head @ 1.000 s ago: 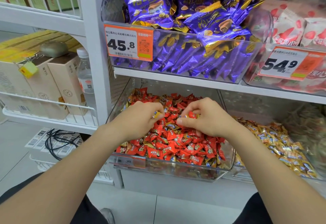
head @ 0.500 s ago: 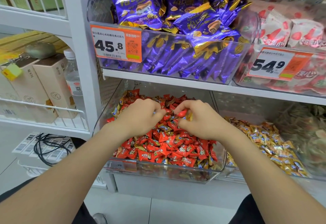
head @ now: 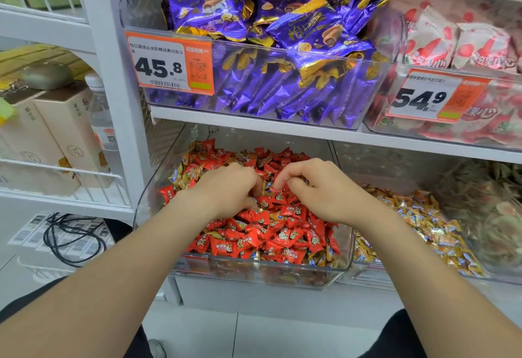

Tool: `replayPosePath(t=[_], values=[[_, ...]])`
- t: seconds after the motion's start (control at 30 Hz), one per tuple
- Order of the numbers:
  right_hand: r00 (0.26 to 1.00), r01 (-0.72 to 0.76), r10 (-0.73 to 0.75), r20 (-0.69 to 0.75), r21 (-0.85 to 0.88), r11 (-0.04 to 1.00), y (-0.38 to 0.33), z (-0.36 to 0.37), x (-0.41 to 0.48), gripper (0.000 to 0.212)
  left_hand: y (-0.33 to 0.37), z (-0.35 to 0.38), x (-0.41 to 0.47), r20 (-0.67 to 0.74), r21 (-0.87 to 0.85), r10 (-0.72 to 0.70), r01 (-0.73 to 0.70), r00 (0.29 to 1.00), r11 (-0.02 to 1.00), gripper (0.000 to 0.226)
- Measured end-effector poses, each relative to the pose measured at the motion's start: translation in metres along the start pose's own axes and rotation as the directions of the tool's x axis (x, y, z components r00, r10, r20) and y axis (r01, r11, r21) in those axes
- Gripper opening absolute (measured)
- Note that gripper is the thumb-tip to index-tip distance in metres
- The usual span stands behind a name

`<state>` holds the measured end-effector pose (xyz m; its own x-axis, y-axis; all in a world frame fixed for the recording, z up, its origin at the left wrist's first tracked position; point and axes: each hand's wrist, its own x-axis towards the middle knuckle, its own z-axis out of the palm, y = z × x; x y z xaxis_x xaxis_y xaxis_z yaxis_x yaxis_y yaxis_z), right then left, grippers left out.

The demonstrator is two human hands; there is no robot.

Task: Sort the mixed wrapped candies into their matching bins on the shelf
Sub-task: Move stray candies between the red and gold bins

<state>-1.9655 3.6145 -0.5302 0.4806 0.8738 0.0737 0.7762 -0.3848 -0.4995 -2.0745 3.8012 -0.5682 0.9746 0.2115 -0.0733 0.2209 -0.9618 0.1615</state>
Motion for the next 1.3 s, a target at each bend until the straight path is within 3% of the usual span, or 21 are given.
replayPosePath(t=[0.07, 0.2, 0.33, 0.43, 0.57, 0.63, 0.8, 0.9, 1.0, 1.1, 1.17, 1.3], values=[[1.000, 0.015, -0.014, 0.018, -0.033, 0.999, -0.002, 0.003, -0.002, 0.033, -0.001, 0.000, 0.000, -0.069, -0.050, -0.013, 0.010, 0.997, 0.999, 0.007], [0.994, 0.078, -0.055, 0.096, -0.257, 0.963, -0.007, 0.012, -0.004, 0.030, -0.004, -0.004, -0.006, -0.192, -0.144, -0.085, 0.057, 0.978, 0.988, 0.028], [0.973, 0.080, 0.022, 0.231, -0.423, 0.903, -0.013, 0.020, -0.003, 0.024, -0.008, -0.006, -0.015, -0.242, -0.138, -0.115, 0.083, 0.963, 0.987, 0.044], [0.943, 0.070, 0.089, 0.320, -0.453, 0.889, -0.013, 0.017, 0.002, 0.038, -0.015, -0.006, -0.021, -0.249, -0.195, -0.090, 0.041, 0.964, 0.980, 0.056], [0.903, 0.025, 0.142, 0.404, -0.381, 0.924, -0.007, 0.012, 0.003, 0.063, -0.025, -0.005, -0.031, -0.206, -0.308, -0.006, -0.059, 0.979, 0.950, 0.028], [0.917, 0.012, 0.144, 0.371, -0.386, 0.922, -0.004, 0.015, 0.003, 0.062, -0.026, -0.006, -0.036, -0.155, -0.292, 0.064, -0.108, 0.986, 0.950, 0.013], [0.956, 0.028, 0.055, 0.289, -0.274, 0.961, -0.001, 0.021, 0.006, 0.021, -0.023, -0.008, -0.046, -0.001, -0.220, 0.037, -0.036, 0.999, 0.975, 0.025], [0.950, 0.042, 0.071, 0.303, -0.351, 0.935, -0.003, 0.016, 0.002, 0.028, -0.022, -0.009, -0.049, 0.082, -0.203, 0.029, -0.012, 0.996, 0.979, 0.020], [0.948, 0.073, 0.066, 0.310, -0.418, 0.905, -0.007, 0.016, -0.001, 0.036, -0.021, -0.010, -0.049, 0.130, -0.160, 0.041, -0.020, 0.991, 0.987, 0.029], [0.983, 0.089, -0.010, 0.184, -0.428, 0.899, -0.007, 0.023, 0.001, 0.017, -0.023, -0.006, -0.047, 0.111, -0.117, 0.041, -0.028, 0.993, 0.993, 0.022], [0.996, 0.069, -0.047, 0.078, -0.303, 0.950, -0.004, 0.024, 0.004, 0.017, -0.024, -0.003, -0.046, 0.048, -0.106, 0.056, -0.051, 0.997, 0.993, 0.011], [0.999, -0.002, -0.001, -0.051, -0.056, 0.998, -0.007, 0.012, 0.005, 0.023, -0.024, -0.007, -0.046, -0.110, -0.172, 0.033, -0.052, 0.993, 0.984, 0.024]])
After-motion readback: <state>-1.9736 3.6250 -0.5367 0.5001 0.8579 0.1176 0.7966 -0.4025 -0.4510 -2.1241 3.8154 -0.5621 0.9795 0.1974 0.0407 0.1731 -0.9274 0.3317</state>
